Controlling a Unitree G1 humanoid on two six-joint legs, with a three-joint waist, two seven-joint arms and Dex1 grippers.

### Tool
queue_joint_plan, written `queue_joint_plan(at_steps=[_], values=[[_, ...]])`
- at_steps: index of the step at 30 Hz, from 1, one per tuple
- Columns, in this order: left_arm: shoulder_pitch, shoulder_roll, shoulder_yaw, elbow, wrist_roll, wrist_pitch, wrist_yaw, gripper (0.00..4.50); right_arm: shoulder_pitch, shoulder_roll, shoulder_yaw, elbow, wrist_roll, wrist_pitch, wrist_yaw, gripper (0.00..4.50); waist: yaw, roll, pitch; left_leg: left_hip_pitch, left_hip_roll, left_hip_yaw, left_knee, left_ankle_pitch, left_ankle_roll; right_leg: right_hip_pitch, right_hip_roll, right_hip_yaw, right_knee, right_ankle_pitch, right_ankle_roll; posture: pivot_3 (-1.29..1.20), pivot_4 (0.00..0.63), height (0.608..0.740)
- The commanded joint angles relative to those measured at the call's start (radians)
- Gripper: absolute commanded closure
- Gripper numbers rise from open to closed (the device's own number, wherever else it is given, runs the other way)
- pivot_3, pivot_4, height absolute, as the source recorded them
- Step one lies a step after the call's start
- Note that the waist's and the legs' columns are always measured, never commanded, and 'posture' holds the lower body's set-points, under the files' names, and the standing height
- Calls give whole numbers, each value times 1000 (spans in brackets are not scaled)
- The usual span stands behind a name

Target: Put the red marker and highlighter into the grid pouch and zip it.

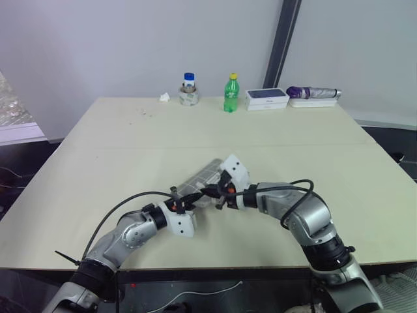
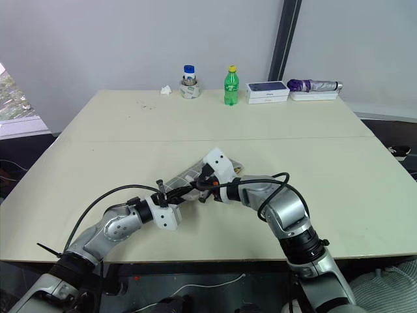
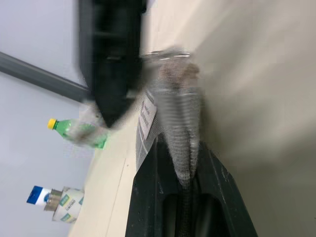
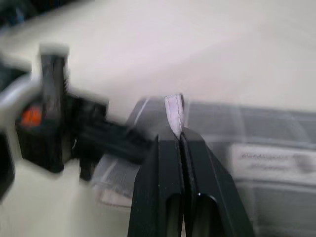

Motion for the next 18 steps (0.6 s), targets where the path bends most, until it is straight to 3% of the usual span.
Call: queue_joint_plan(at_steps=[1, 7, 12, 16, 18], values=[[34, 14, 14, 4, -52, -21, -5, 4500, -46, -26, -123, 115, -53, -119, -82, 4449, -1, 0, 0, 0, 0, 0, 0, 0, 0, 0, 0, 0, 0, 0, 0, 0, 150, 740], [49, 67, 61, 42, -237, -98, -72, 4500, -104, -121, -215, 368, -96, -291, -126, 4449, -2, 0, 1, -1, 0, 1, -2, 0, 0, -2, 0, 1, 0, 0, 0, 0, 150, 740], [52, 138, 88, 106, -258, -154, -92, 4500, -160, -196, -244, 554, -154, -452, -161, 4449, -8, 0, 1, -1, 0, 2, -2, 0, 0, -3, 0, 1, -1, 0, 0, 0, 150, 740], [41, 159, 104, 172, -325, -130, -144, 4500, -161, -202, -234, 568, -139, -495, -138, 4449, -8, 0, 1, -1, 1, 3, -2, 0, 0, -3, 0, 1, -1, 0, 0, 0, 150, 740], [45, 162, 106, 183, -399, -99, -204, 3821, -140, -195, -228, 542, -118, -497, -108, 3914, -7, 0, 1, -1, 1, 3, -2, 0, 0, -3, 0, 1, -1, 0, 0, 0, 150, 740]])
